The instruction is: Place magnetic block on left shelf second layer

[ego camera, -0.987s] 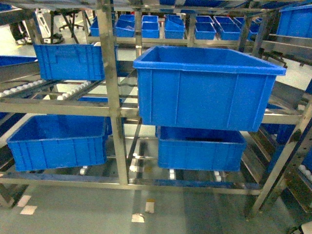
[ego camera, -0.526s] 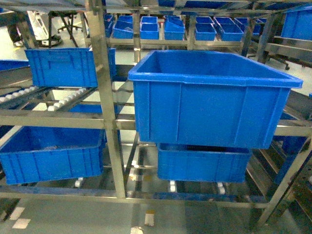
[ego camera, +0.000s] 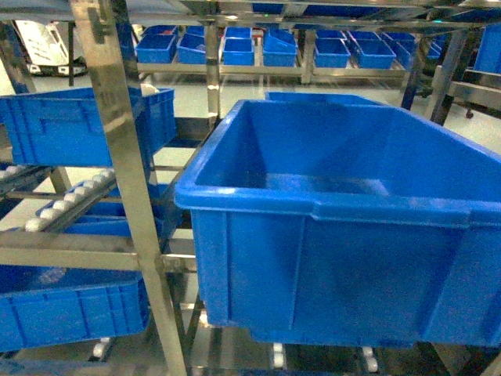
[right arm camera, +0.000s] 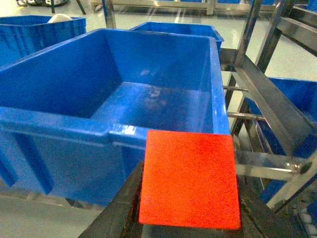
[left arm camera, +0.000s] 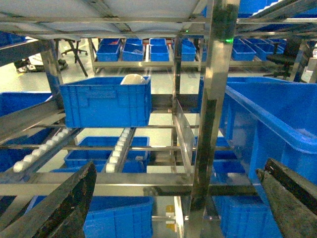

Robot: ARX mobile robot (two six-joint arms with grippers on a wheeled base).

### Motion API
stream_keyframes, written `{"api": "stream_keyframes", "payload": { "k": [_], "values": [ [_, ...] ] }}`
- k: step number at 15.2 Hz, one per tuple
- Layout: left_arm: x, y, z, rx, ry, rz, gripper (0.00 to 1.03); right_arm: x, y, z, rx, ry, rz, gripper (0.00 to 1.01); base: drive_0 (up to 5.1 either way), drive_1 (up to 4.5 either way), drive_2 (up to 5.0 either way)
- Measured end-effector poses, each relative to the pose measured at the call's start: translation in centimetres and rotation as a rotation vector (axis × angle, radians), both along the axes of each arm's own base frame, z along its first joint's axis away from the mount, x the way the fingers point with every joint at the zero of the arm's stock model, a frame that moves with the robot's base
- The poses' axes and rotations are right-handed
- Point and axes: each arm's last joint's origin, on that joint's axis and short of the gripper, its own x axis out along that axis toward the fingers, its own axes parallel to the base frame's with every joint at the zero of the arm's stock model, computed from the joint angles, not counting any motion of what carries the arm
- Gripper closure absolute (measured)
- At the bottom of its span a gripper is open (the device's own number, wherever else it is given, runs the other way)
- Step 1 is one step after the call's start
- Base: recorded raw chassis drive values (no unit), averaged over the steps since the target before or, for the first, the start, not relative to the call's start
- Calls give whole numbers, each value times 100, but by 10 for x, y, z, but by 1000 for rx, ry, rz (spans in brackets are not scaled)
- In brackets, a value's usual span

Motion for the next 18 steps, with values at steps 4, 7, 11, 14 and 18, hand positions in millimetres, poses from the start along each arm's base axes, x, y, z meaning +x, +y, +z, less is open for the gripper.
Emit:
{"api": "stream_keyframes", "payload": {
  "k": [4, 7, 11, 14, 18],
  "values": [
    [0, 0, 0, 0, -3, 0, 5, 0, 0, 1, 0, -5, 0, 67, -1, 314, -317],
    [0, 0, 0, 0, -3, 0, 5, 0, 0, 0, 0, -2, 0, 67, 0, 0, 0],
    [0, 0, 0, 0, 0, 0, 5, 26, 7, 12, 106, 57, 47, 67, 0, 0, 0],
    [0, 0, 0, 0, 0, 0, 5, 75, 24, 22, 214, 97, 131, 67, 0, 0, 0],
    [0, 0, 0, 0, 0, 0, 5, 123, 53, -17, 196, 288, 213, 67, 0, 0, 0]
  ]
}}
